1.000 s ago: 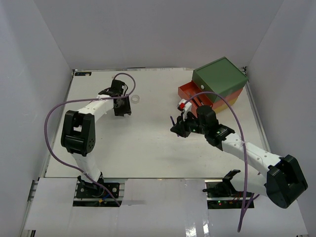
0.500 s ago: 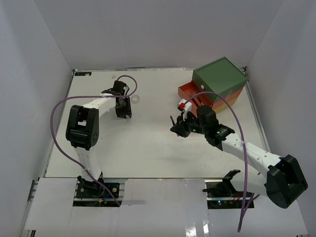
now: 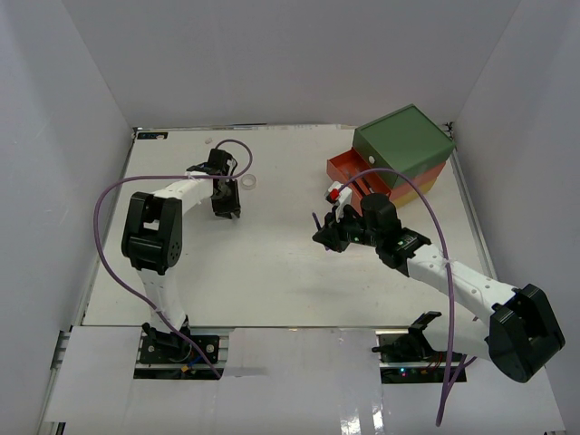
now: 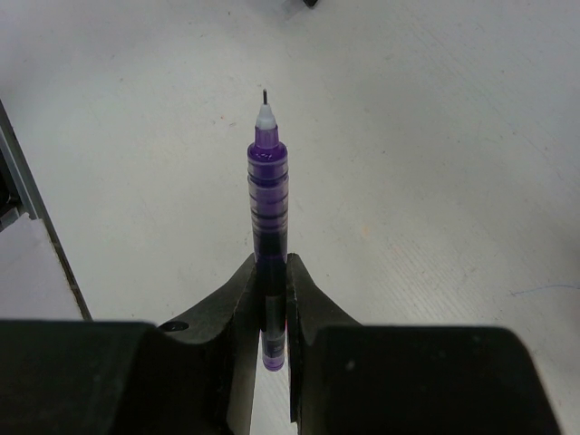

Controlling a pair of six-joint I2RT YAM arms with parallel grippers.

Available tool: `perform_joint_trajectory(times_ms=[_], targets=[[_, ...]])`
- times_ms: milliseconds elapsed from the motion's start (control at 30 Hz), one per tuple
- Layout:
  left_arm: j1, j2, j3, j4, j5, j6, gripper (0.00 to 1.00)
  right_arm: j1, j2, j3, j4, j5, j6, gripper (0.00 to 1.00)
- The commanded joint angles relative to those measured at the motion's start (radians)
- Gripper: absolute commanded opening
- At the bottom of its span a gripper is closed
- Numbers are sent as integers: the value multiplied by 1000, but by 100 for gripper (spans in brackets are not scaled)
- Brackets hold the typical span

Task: Sort the stationery into containers
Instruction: Close the pen cap on the pen.

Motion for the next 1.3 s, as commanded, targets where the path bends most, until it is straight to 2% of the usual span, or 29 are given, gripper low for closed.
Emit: perform_joint_trajectory(times_ms=[0,333,633,867,1267], targets=[[5,-5,32,-18,-3,13,40,-2,-16,-8,42,-6,-9,8],[4,18,40,-27,11,7,30,-2,-12,-8,44,-14,-9,8],[-5,10,32,-24,48,-16,0,-2,-10,-4,41,-35,-13,8],[-7,-89,12,11,98,-43,0,15,-4,22,24,-63,-15,8],[-22,-376,-111,237,282,-105,0,107,103,140,29,-75,8,8]])
